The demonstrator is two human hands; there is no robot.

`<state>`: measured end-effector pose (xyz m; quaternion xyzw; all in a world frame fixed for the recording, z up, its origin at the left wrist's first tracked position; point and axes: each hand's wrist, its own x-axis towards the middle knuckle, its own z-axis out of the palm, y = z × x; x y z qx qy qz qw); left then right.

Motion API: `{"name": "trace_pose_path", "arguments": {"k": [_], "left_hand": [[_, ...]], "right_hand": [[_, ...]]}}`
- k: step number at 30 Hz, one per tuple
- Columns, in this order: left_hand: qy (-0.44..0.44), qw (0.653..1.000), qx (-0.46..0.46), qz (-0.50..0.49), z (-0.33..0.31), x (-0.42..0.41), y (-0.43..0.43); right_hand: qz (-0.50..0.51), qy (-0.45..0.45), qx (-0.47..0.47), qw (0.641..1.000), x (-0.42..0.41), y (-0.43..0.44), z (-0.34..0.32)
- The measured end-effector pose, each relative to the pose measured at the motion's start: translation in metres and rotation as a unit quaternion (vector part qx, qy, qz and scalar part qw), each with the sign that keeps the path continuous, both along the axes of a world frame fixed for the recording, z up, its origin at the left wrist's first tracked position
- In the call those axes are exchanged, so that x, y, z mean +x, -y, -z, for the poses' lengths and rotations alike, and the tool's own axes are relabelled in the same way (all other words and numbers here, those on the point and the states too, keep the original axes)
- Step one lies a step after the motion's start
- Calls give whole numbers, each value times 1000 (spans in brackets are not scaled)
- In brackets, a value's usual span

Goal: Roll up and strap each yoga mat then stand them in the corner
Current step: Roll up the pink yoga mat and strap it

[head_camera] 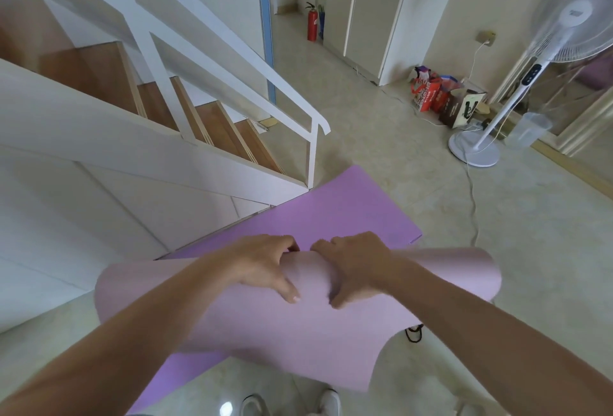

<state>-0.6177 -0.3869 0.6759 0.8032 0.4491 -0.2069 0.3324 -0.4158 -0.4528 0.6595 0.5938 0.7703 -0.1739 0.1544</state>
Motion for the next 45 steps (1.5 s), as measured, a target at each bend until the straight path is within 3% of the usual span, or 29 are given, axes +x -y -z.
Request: {"name": "trace_pose_path", "arguments": {"k": [2,4,6,8,10,13,15,17,18,20,22,24,27,29,31,34,35,37,39,41,43,45], "left_hand": [[-30,986,136,97,3,4,14],[-47,925,322,195,20,6,27],[-16,885,421,198,33,6,29],[-14,916,373,149,35,3,20],[-15,963,254,93,26,1,9],[3,996,81,21,16,-1,0],[15,1000,-14,-20,12,-3,-2],[16,998,-51,-24,8,-4,2],[12,1000,-25,-3,5,-3,7],[-23,988,126,85,6,-2,21],[-45,939,302,159,17,-1,34],[-34,921,360,146,25,-2,34],[9,962,265,65,22,-8,15],[27,985,166,27,14,-11,4],[39,996,79,-6,9,-15,-5],[35,999,16,-16,1,-19,-8],[19,999,40,6,-1,-17,-4],[-19,980,180,85,5,-10,9],[-24,930,339,138,21,-5,24],[1,896,422,136,33,-3,27],[14,910,400,111,32,-2,19],[7,950,303,72,20,-2,7]], "right_hand": [[54,-45,-77,995,6,-11,-8],[118,-111,-138,977,12,-18,-13],[122,-134,-149,972,13,-18,-17],[85,-104,-121,984,8,-10,-14],[10,-20,-31,999,1,2,-2],[-56,47,121,990,-7,19,22],[-54,22,104,993,-7,15,19],[-37,2,21,999,-3,0,4],[-29,0,-15,999,-1,-8,-3],[12,-20,-79,997,5,-23,-14],[59,-71,-115,989,11,-29,-21],[62,-91,-127,986,12,-28,-25],[-1,-14,-70,997,3,-19,-22],[-67,60,41,995,-4,-9,-7],[-100,72,133,983,-9,-2,4],[-84,31,94,992,-11,-11,-4],[-68,21,58,996,-10,-19,-11],[-27,3,-12,1000,-6,-34,-21],[19,-36,-69,997,1,-42,-28],[34,-66,-93,993,5,-42,-29],[20,-58,-83,995,5,-36,-28],[-40,18,0,999,2,-26,-20]]}}
